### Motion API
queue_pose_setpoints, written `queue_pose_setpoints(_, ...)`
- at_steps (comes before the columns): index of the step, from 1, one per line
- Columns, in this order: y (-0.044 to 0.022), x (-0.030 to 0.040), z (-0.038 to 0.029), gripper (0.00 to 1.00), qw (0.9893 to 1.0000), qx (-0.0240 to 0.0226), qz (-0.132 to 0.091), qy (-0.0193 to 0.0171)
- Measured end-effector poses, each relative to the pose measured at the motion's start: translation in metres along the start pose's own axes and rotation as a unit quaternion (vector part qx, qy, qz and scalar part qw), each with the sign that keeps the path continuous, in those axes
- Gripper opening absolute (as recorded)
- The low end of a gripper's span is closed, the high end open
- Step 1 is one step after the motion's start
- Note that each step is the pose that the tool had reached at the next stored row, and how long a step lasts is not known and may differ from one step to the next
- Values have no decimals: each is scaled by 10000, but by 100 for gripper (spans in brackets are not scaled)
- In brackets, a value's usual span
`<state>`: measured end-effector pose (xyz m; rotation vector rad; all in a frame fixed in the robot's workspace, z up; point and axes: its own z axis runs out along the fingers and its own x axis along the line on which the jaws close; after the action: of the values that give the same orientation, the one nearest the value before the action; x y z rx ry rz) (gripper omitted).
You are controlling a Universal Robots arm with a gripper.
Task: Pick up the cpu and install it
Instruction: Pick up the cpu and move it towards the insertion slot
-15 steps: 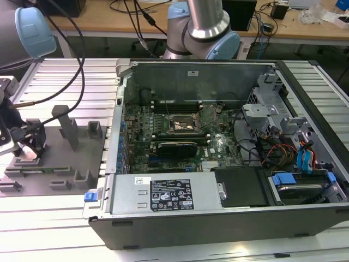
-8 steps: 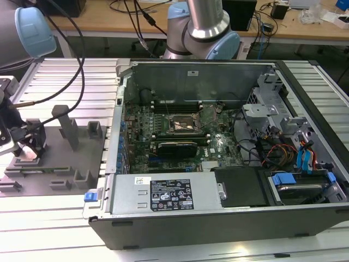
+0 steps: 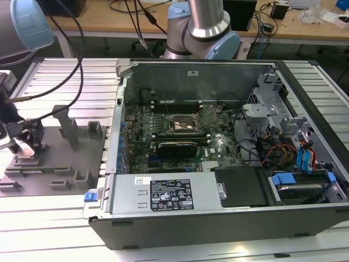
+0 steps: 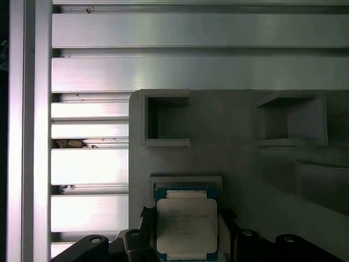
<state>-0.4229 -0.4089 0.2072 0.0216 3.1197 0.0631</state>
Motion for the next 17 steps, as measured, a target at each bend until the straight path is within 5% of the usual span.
queue_pose_setpoints(8, 17, -8, -273, 55, 10000, 28, 0, -1)
queue_pose_setpoints(17, 39, -16, -667, 55, 10000, 84, -2, -1)
